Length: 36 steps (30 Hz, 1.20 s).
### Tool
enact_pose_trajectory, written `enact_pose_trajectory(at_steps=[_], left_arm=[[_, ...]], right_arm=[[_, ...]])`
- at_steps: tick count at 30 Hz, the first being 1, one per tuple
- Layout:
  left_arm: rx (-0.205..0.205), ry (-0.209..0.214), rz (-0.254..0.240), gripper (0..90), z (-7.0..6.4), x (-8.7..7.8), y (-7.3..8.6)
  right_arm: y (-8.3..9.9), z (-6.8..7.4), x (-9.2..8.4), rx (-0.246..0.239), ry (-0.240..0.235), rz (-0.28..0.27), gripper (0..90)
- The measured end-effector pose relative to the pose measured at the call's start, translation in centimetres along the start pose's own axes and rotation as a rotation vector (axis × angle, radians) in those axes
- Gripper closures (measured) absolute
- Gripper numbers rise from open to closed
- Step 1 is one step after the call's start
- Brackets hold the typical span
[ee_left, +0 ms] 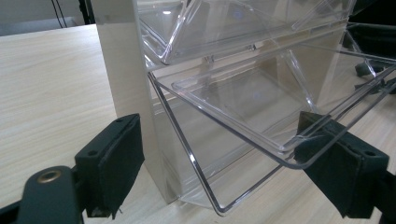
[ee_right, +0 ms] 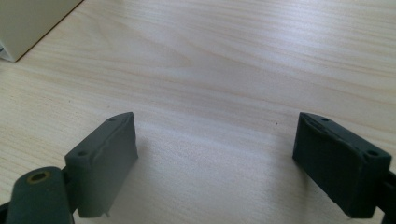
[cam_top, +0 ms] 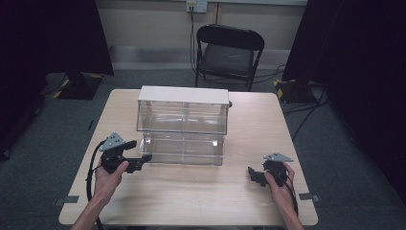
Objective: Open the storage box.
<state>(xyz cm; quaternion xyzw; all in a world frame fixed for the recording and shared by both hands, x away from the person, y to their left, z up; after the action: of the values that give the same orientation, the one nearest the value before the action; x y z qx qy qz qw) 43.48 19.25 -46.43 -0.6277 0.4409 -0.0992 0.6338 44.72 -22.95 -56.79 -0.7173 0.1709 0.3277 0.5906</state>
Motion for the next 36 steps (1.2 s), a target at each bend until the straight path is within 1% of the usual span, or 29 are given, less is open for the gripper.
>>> enact_pose_trajectory(at_steps=[2, 9, 14, 17, 19, 21, 24, 29, 31, 36], left_arm=[[-0.006, 0.002, -0.003, 15.7, 0.0, 0.0, -0.1], [0.001, 0.001, 0.004, 15.6, 0.0, 0.1, -0.2], [-0.005, 0.008, -0.005, 15.7, -0.1, 0.2, -0.4], [0.003, 0.004, -0.005, 15.7, 0.0, 0.2, -0.5], [-0.003, -0.003, -0.012, 15.7, -0.1, 0.2, -0.8], [0.000, 0.001, -0.008, 15.7, -0.1, 0.3, -0.7], [-0.009, 0.006, -0.009, 15.7, -0.2, 0.4, -0.8], [-0.002, -0.001, -0.008, 15.7, -0.2, 0.3, -1.2], [-0.002, 0.002, -0.016, 15.8, -0.3, 0.3, -1.4], [0.008, 0.002, -0.010, 15.7, -0.4, 0.4, -1.5]], right_arm=[[0.0, 0.0, 0.0, 0.000, 0.000, 0.000, 13.0], [0.0, 0.0, 0.0, 0.000, 0.000, 0.000, 13.0], [0.0, 0.0, 0.0, 0.000, 0.000, 0.000, 13.0], [0.0, 0.0, 0.0, 0.000, 0.000, 0.000, 13.0], [0.0, 0.0, 0.0, 0.000, 0.000, 0.000, 13.0], [0.0, 0.0, 0.0, 0.000, 0.000, 0.000, 13.0], [0.0, 0.0, 0.0, -0.001, 0.000, 0.000, 13.0], [0.0, 0.0, 0.0, 0.000, 0.000, 0.000, 13.0], [0.0, 0.0, 0.0, 0.001, 0.000, 0.001, 13.0], [0.0, 0.0, 0.0, 0.000, 0.000, 0.000, 13.0]])
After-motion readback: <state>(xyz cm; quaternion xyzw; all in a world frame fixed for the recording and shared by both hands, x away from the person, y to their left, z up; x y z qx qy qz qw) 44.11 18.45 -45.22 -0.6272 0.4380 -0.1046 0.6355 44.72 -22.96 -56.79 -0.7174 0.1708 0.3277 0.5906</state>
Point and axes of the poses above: each handheld gripper's, and its own axes: x roughly forward along the jaws, y roughly out of its underside, z roughly to its left, the point moved 10 cm from there along x, roughly forward along the jaws, and after that the axes turned 6 degrees about y, right-handed, at the moved point
